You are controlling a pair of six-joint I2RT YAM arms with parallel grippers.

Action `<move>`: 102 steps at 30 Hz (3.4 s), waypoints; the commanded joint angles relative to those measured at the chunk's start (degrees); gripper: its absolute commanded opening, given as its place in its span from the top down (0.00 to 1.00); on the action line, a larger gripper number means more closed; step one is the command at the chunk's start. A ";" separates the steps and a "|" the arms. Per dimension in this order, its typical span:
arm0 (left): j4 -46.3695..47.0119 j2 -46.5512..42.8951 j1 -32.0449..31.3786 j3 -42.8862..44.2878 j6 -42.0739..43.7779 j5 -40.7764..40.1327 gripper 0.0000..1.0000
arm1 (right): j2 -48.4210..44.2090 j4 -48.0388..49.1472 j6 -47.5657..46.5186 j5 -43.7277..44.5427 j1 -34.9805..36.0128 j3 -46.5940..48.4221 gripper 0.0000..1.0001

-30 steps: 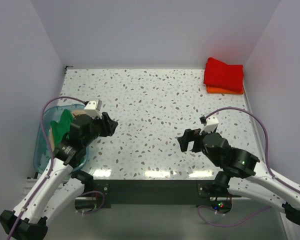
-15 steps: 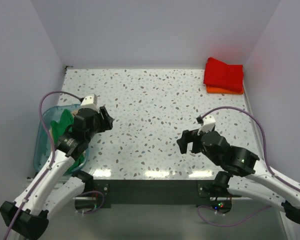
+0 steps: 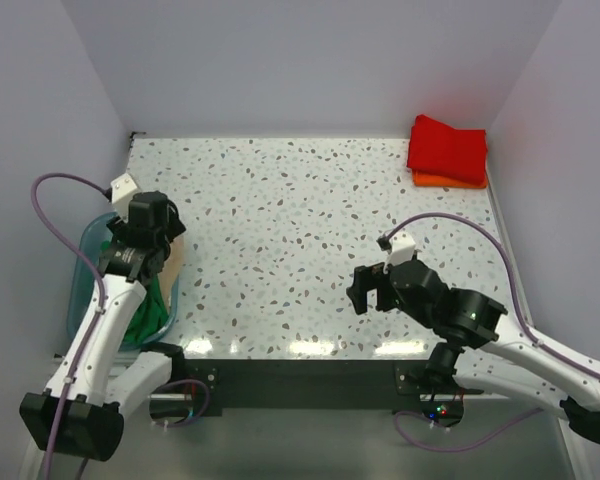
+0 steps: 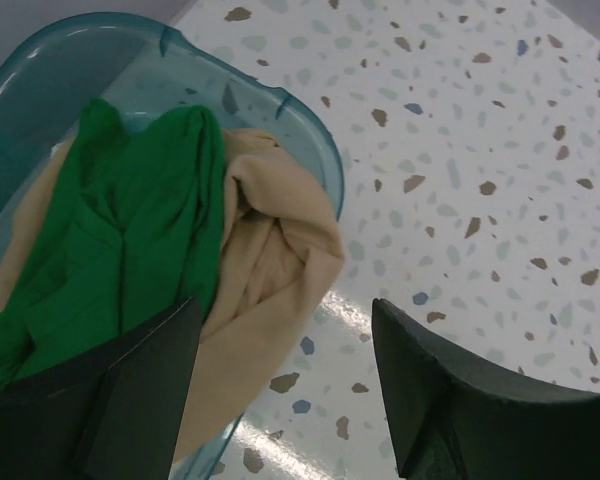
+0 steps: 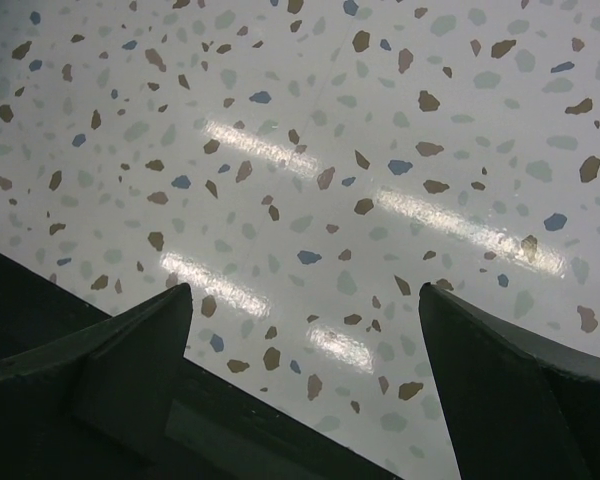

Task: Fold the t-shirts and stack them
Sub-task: Grab the tshirt from the pile, then move the tshirt to the center of the board, then flatten the tshirt out

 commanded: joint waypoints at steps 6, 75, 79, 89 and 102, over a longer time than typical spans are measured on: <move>3.87 10.10 14.89 0.34 -2.39 3.46 0.32 | -1.88 -0.08 -0.67 -1.85 0.28 0.26 0.02; 10.83 30.02 -22.38 27.22 -0.73 16.54 0.48 | -1.54 1.06 2.85 11.69 0.19 2.90 0.01; 14.15 29.20 -22.19 21.01 -1.43 18.76 0.31 | 2.94 3.69 3.99 11.86 0.28 1.76 0.01; 24.17 18.99 -24.82 -5.89 -9.16 23.58 0.55 | 18.56 18.63 5.05 6.95 -1.39 -1.23 0.02; 32.97 27.33 -32.30 -11.62 -11.19 22.11 0.48 | 38.26 36.21 9.44 -13.17 -12.64 0.26 0.26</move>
